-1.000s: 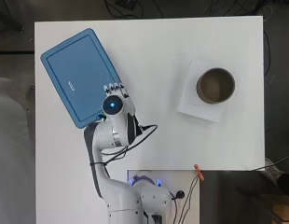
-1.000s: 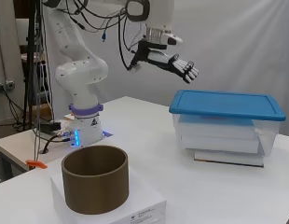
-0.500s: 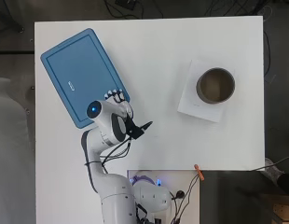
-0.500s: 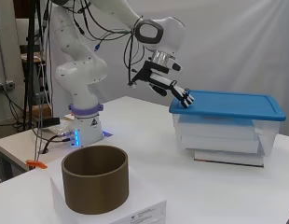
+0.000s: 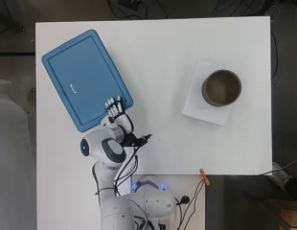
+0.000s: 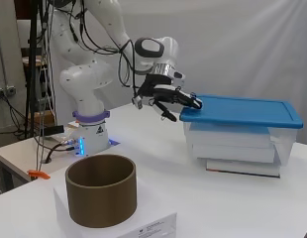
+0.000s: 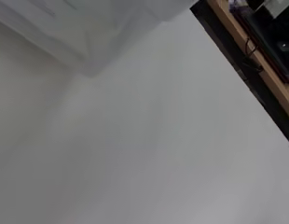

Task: Teleoperate dual arm-hand system to remove items from a box

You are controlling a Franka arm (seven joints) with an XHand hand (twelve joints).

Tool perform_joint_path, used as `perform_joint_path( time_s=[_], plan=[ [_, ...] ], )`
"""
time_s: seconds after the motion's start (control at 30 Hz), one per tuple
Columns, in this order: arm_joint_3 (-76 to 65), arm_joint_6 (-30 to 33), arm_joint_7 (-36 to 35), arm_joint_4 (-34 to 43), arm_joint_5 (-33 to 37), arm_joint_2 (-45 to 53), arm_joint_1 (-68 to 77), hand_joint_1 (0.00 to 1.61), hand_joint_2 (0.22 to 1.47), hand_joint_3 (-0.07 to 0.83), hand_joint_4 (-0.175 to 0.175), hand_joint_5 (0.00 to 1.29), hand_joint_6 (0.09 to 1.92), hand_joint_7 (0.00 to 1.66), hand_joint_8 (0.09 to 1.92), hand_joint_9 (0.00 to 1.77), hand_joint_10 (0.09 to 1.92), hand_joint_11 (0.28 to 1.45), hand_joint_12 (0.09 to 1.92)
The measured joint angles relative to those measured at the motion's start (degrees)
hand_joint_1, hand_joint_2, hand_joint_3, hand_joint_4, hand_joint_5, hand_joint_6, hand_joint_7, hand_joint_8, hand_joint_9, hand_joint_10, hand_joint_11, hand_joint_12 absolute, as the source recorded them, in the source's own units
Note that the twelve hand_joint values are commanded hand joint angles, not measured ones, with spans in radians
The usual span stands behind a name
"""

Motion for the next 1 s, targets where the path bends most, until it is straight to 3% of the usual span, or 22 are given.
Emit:
perform_joint_path(
  time_s=[0.07, 0.13, 0.3, 0.37, 0.4, 0.43, 0.47, 0.5, 0.57, 0.63, 0.7, 0.83, 0.9, 1.0],
  plan=[
    [1.31, 0.04, 2.90, 0.03, -2.68, 0.06, -0.03, 0.59, 1.10, 0.004, 0.002, 0.00, 0.09, 0.00, 0.09, 0.00, 0.09, 0.28, 0.09],
    [2.81, -0.53, 5.49, 0.94, -3.21, 0.48, -0.15, 0.46, 0.98, -0.016, 0.003, 0.00, 0.09, 0.00, 0.09, 0.00, 0.09, 0.28, 0.09],
    [4.29, -4.67, 8.54, 5.58, 2.05, 3.01, -0.71, 0.46, 0.93, -0.014, -0.006, 0.00, 0.09, 0.00, 0.09, 0.00, 0.09, 0.29, 0.09],
    [3.83, -4.50, 7.69, 5.85, 3.04, 3.68, -0.87, 0.59, 1.04, 0.008, -0.012, 0.08, 0.09, 0.15, 0.09, 0.28, 0.09, 0.40, 0.09],
    [2.86, -3.92, 6.29, 5.65, 3.80, 4.15, -0.69, 0.87, 1.10, 0.010, -0.046, 0.34, 0.50, 0.39, 0.42, 0.54, 0.42, 0.55, 0.09],
    [1.55, -2.82, 4.14, 5.31, 5.10, 4.35, -0.35, 1.08, 1.15, 0.008, -0.098, 0.50, 0.95, 0.55, 0.82, 0.70, 0.77, 0.64, 0.27],
    [-0.39, -0.92, 0.44, 4.82, 7.20, 4.06, 0.14, 1.20, 1.18, 0.003, -0.114, 0.59, 1.28, 0.64, 1.09, 0.79, 0.94, 0.65, 0.54],
    [-2.39, 1.17, -3.57, 4.18, 9.17, 3.43, 0.52, 1.26, 1.21, 0.002, -0.122, 0.62, 1.47, 0.69, 1.24, 0.83, 1.02, 0.63, 0.72],
    [-6.77, 5.64, -13.04, 2.83, 12.36, 2.15, 1.09, 1.31, 1.22, 0.001, -0.123, 0.62, 1.64, 0.73, 1.36, 0.85, 1.09, 0.60, 0.87],
    [-10.15, 8.34, -22.42, 2.08, 13.95, 1.93, 1.33, 1.32, 1.23, 0.001, -0.123, 0.61, 1.68, 0.74, 1.39, 0.86, 1.10, 0.59, 0.90],
    [-11.04, 8.95, -26.13, 2.06, 13.78, 2.11, 1.30, 1.33, 1.22, -0.002, -0.154, 0.62, 1.69, 0.76, 1.34, 0.86, 1.07, 0.59, 0.86],
    [-8.38, 6.61, -24.37, 7.05, 11.40, 2.59, 1.36, 1.33, 1.21, -0.002, -0.171, 0.63, 1.68, 0.79, 1.30, 0.89, 1.03, 0.60, 0.84],
    [-6.61, 5.93, -23.46, 11.54, 8.81, 2.77, 1.33, 1.33, 1.21, -0.001, -0.159, 0.63, 1.67, 0.79, 1.31, 0.89, 1.04, 0.61, 0.84],
    [-5.08, 3.75, -23.46, 18.52, 6.37, 3.82, 1.26, 1.33, 1.23, 0.003, -0.172, 0.61, 1.63, 0.74, 1.40, 0.85, 1.14, 0.60, 0.86]
  ],
)
